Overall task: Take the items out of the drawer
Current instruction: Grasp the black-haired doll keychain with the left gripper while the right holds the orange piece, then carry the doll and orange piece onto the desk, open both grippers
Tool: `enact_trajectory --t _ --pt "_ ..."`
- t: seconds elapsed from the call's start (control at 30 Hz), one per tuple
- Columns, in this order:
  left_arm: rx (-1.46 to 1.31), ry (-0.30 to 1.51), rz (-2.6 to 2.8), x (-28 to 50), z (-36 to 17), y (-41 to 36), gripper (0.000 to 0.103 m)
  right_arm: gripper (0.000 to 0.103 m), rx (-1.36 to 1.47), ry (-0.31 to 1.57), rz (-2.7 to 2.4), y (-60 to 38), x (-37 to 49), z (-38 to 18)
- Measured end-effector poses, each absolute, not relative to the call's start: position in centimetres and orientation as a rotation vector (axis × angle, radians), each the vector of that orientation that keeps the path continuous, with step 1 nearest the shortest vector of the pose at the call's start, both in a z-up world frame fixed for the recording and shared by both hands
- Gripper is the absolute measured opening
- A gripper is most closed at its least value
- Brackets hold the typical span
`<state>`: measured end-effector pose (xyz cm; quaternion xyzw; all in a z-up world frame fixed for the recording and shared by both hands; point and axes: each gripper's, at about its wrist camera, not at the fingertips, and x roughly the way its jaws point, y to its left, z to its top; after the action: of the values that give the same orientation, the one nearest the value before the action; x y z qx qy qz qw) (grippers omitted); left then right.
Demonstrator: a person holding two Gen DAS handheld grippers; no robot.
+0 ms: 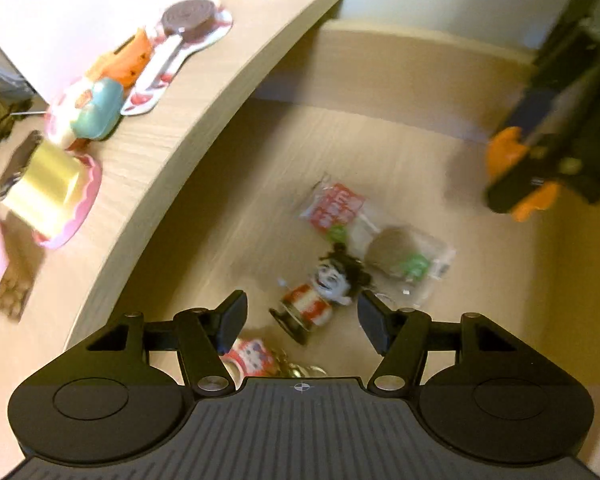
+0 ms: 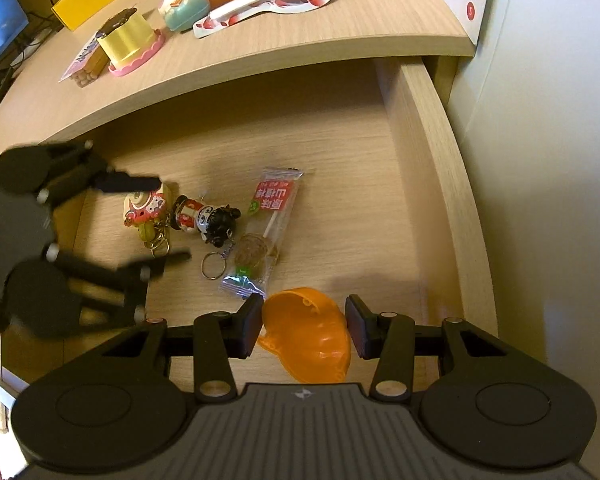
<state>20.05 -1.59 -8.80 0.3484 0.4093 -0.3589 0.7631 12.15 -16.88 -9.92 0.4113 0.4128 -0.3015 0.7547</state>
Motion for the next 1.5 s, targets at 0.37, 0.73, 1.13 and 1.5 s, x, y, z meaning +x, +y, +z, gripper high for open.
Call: enact_trajectory --t 0.37,0.73,1.13,1.5 --pt "0.552 1.089 -0.805 23.3 -10.8 -2.3 0.062 0.045 0.890 0.909 -0.639 -16.8 12.6 -9.7" --pt "0.301 1.154 -0.640 20.2 -6.1 1.7 0.050 0.045 0.838 0.913 -0.618 -15.9 13.2 -7.7" --pt "0.151 0.865 -0.611 19.1 3.9 3.4 0.034 0.045 0.770 0.707 -0.700 -18.1 10.8 1.3" --pt "-0.042 0.579 -0.554 30.1 14.4 5.2 0.034 0.045 0.666 0.430 -0.808 -27.2 12.2 10.7"
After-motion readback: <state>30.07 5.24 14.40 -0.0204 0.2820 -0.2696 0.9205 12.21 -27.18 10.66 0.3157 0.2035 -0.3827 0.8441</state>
